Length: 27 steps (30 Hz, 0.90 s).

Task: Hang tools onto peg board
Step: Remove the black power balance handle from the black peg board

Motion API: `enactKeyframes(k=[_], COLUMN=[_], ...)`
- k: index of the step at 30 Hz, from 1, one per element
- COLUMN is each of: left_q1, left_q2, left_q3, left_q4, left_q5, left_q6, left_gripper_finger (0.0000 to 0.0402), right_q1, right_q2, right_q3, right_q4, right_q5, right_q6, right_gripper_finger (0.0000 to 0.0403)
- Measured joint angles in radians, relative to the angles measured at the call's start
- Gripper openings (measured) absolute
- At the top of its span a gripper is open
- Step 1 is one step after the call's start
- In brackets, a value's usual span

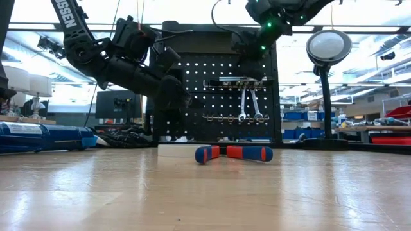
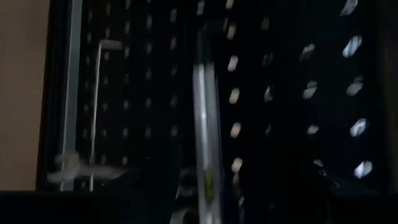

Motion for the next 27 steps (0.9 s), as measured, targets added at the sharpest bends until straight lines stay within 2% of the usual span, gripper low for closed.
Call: enactKeyframes(k=[8, 17, 20, 27], left_q1=[0.001, 0.001, 0.001, 0.002], left_q2=[0.0, 0.0, 0.0, 0.0], left_q3=[0.0, 0.0, 0.0, 0.0], left_q4=[0.001, -0.001, -0.002, -0.002], left_q5=[0.0, -0.001, -0.002, -0.002], left_q6=[0.013, 0.008, -0.001, -0.001], left_gripper_finger=[0.0172, 0.0172, 0.0172, 0.0172], right_q1=[-0.067, -0.114, -0.114, -0.114], right_q2=[-0.01, -0.01, -0.01, -0.01], right_q3=[0.0, 0.0, 0.0, 0.0], right_q4=[-0.008, -0.009, -0.01, -0.05], right_q5=[-0.059, -0.061, -0.064, -0.072], right_q6=[0.016, 0.0, 0.0, 0.003], right_gripper_finger=[0.0227, 0.0224, 0.0205, 0.0125])
